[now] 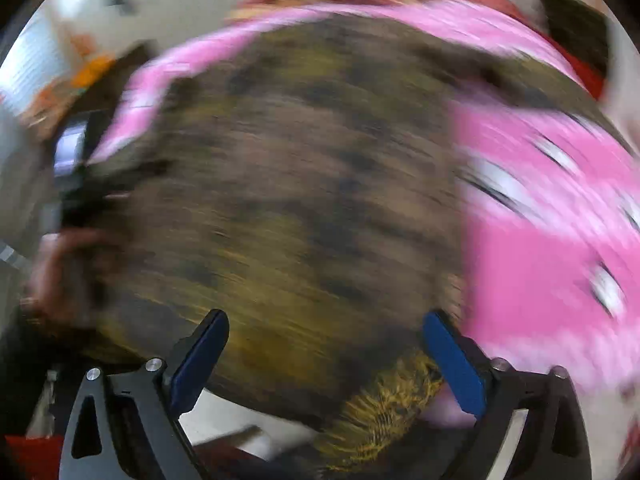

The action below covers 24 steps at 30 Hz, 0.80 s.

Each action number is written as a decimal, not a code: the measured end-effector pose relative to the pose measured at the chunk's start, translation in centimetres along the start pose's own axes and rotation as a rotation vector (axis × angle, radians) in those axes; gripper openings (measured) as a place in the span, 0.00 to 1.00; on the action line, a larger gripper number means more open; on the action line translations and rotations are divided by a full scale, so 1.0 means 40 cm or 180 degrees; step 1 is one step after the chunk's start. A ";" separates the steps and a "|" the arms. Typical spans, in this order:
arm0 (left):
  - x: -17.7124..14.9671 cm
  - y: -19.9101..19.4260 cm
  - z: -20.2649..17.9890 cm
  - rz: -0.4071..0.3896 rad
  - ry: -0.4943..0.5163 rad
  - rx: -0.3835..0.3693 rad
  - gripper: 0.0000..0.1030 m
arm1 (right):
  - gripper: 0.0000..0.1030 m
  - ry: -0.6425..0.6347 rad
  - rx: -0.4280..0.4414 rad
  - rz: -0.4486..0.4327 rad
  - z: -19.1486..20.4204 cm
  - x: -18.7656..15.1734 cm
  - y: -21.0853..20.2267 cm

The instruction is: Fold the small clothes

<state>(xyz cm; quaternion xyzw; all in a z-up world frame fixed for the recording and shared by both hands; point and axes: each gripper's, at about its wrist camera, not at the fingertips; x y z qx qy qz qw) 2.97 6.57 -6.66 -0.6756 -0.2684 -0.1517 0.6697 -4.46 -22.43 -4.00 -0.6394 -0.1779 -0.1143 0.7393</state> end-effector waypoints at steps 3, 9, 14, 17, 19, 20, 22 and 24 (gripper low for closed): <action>0.008 0.005 -0.003 0.0019 -0.0017 -0.0008 1.00 | 0.87 0.0286 -0.0701 -0.0021 -0.129 -0.032 -0.052; 0.019 0.013 -0.019 0.0052 0.0020 0.0051 1.00 | 0.87 -0.0144 -0.0668 -0.0496 -0.056 0.097 -0.142; 0.023 0.017 -0.020 0.0060 0.0004 0.0021 1.00 | 0.88 -0.0463 -0.0086 -0.1142 0.110 0.250 -0.094; 0.022 0.018 -0.019 0.0056 -0.0001 0.0019 1.00 | 0.88 -0.0362 -0.0145 -0.1034 0.162 0.354 -0.002; 0.021 0.019 -0.020 0.0052 0.0003 0.0027 1.00 | 0.88 -0.0387 -0.0282 -0.0915 0.176 0.385 0.073; 0.021 0.019 -0.021 0.0053 0.0011 0.0038 1.00 | 0.88 -0.0371 -0.0324 -0.0831 0.171 0.395 0.107; 0.021 0.021 -0.021 0.0053 0.0014 0.0040 1.00 | 0.88 -0.0321 -0.0378 -0.0725 0.147 0.391 0.163; 0.022 0.020 -0.024 0.0052 0.0017 0.0041 1.00 | 0.88 -0.0359 -0.0413 -0.0657 0.137 0.364 0.208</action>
Point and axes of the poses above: each gripper's, at about its wrist camera, not at the fingertips, and y roughly the way its jaws point, z to its left, x to its top
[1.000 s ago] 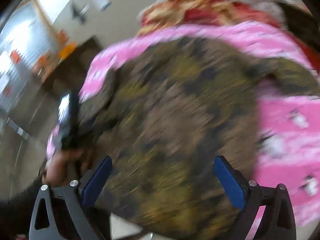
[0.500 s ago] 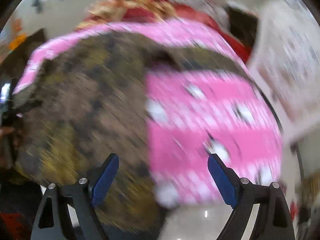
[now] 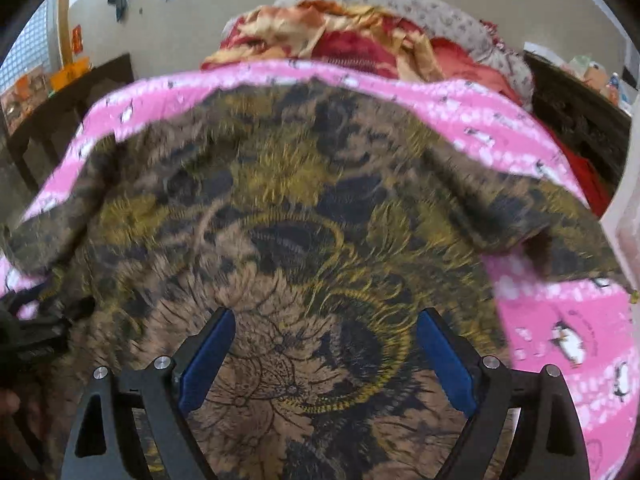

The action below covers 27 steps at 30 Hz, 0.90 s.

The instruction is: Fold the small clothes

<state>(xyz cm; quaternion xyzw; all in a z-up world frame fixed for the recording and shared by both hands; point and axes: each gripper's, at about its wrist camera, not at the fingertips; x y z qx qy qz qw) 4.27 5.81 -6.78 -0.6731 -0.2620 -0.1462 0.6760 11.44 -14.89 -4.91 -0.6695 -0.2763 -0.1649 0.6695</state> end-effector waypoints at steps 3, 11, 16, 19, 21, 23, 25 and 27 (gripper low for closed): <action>-0.002 -0.001 0.004 -0.0015 -0.0015 -0.0020 1.00 | 0.88 -0.0052 -0.0191 0.0016 0.000 -0.045 0.045; -0.003 0.000 0.006 -0.0034 -0.0011 0.0002 1.00 | 0.89 -0.0207 -0.0328 -0.0050 -0.004 -0.061 0.023; -0.003 0.001 0.009 -0.0040 -0.0011 -0.0002 1.00 | 0.89 -0.0140 -0.0116 -0.0336 -0.001 -0.041 -0.088; -0.003 0.001 0.010 -0.0044 -0.0010 0.0003 1.00 | 0.89 -0.0064 0.0147 -0.0588 0.017 -0.017 -0.135; -0.002 0.001 0.010 -0.0044 -0.0018 -0.0007 1.00 | 0.90 -0.0038 0.0259 -0.0625 0.035 0.000 -0.129; -0.004 0.001 0.010 -0.0051 -0.0023 -0.0013 1.00 | 0.90 -0.0048 0.0276 -0.0482 0.060 0.005 -0.092; -0.006 0.000 0.010 -0.0061 -0.0028 -0.0016 1.00 | 0.90 -0.0043 0.0294 -0.0294 0.071 -0.002 -0.036; -0.010 -0.001 0.008 -0.0073 -0.0021 0.0001 1.00 | 0.92 0.0014 0.0327 -0.0013 0.056 -0.034 0.034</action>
Point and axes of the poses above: each gripper's, at about its wrist camera, not at the fingertips, and y roughly the way its jaws point, z to its left, x to its top
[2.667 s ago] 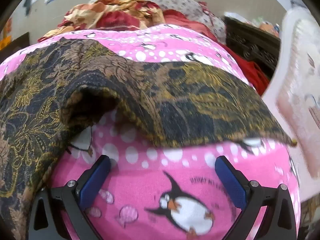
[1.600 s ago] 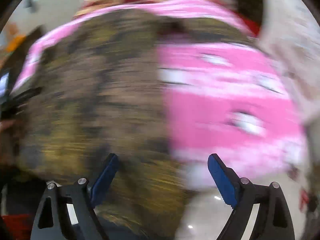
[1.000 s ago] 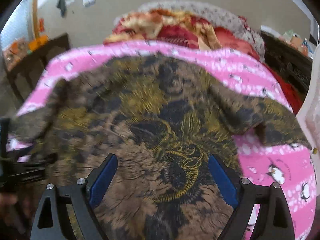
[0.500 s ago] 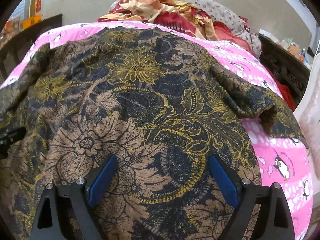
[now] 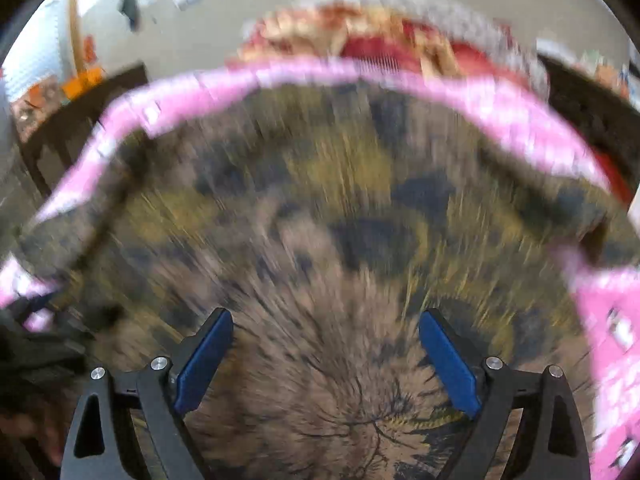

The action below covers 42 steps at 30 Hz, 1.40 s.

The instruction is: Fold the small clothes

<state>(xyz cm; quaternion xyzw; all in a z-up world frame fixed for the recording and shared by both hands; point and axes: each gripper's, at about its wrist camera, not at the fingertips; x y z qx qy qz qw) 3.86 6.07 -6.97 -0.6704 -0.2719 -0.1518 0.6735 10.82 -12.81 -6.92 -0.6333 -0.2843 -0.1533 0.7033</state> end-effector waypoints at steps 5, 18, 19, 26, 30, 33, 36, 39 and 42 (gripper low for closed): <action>-0.001 0.002 -0.003 0.0003 0.0002 0.0009 1.00 | 0.97 0.0016 0.0109 -0.0035 -0.001 0.004 0.000; -0.001 0.001 -0.004 0.0010 0.0003 0.0008 1.00 | 0.97 -0.0062 -0.0026 -0.0104 0.002 -0.009 -0.020; -0.002 0.000 -0.004 0.0015 0.0000 0.0009 1.00 | 0.97 -0.0058 -0.0086 -0.0132 0.003 -0.005 -0.034; 0.017 -0.161 0.071 -0.0422 -0.0126 -0.0062 1.00 | 0.97 -0.0635 -0.0590 -0.0577 -0.018 -0.006 -0.145; 0.029 -0.229 0.172 -0.0515 -0.0188 0.0115 1.00 | 0.97 -0.0712 -0.0508 -0.0549 -0.052 -0.049 -0.120; 0.028 -0.268 0.285 -0.0596 -0.0468 0.0157 1.00 | 0.95 -0.0631 -0.0625 -0.0564 -0.057 -0.053 -0.112; 0.029 -0.252 0.420 -0.0437 -0.0935 0.0118 1.00 | 0.95 -0.0612 -0.0747 -0.0656 -0.055 -0.059 -0.121; 0.036 -0.221 0.557 -0.0203 -0.1558 0.0095 0.99 | 0.95 -0.0661 -0.0757 -0.0697 -0.051 -0.063 -0.127; 0.065 -0.161 0.634 0.0064 -0.1977 0.0151 0.99 | 0.95 -0.0725 -0.0799 -0.0676 -0.041 -0.066 -0.123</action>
Point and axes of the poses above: each gripper's, at about its wrist camera, not at the fingertips, and y roughly the way its jaws point, z to its left, x to its top
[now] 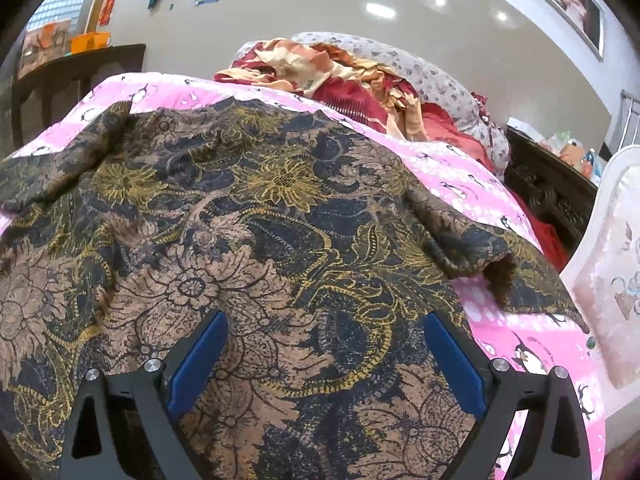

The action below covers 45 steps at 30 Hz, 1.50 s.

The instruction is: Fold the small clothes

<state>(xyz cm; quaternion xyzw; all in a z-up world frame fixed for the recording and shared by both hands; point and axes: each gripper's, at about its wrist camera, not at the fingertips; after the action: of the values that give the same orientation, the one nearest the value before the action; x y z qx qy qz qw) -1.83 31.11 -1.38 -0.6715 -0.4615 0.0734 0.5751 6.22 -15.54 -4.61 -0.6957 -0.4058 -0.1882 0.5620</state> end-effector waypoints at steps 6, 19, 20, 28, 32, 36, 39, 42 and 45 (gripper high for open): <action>0.041 0.067 0.000 -0.0025 -0.0166 0.0195 0.68 | 0.95 -0.0099 -0.0022 0.0033 0.018 0.001 0.005; 0.278 -0.224 0.109 -0.1336 -0.0433 0.0394 0.05 | 0.95 0.0029 0.0069 0.0131 0.011 0.003 0.020; 0.300 -0.240 0.096 -0.1379 -0.0332 0.0342 0.05 | 0.95 0.0029 0.0068 0.0131 0.012 0.003 0.020; 0.225 -0.176 -0.304 -0.1220 0.0939 -0.0718 0.05 | 0.95 0.0131 0.0130 0.0160 0.002 0.003 0.028; 0.083 -0.046 -0.602 -0.0804 0.1496 -0.1329 0.05 | 0.95 0.0280 0.0201 0.0152 -0.021 -0.001 0.026; -0.142 0.086 -0.853 -0.0434 0.2228 -0.1603 0.05 | 0.95 0.0529 0.0253 0.0158 -0.053 -0.007 0.026; -0.275 0.202 -0.947 0.0107 0.2587 -0.1549 0.06 | 0.95 0.0723 0.0305 0.0211 -0.078 -0.012 0.034; -0.340 0.238 -0.929 0.0322 0.2691 -0.1331 0.07 | 0.95 0.0859 0.0378 0.0246 -0.095 -0.016 0.039; -0.331 0.188 -0.865 0.0392 0.2644 -0.1530 0.07 | 0.95 0.0926 0.0355 0.0257 -0.104 -0.011 0.031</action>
<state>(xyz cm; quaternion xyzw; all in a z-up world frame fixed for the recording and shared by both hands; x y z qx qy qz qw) 16.49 -1.93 -2.09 -0.7840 -0.1561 -0.2757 0.5339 7.73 -19.64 -4.49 -0.6445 -0.3017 -0.2413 0.6598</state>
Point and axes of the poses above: each gripper's, at about its wrist camera, not at the fingertips, and y roughly the way its jaws point, z to its left, x to its top
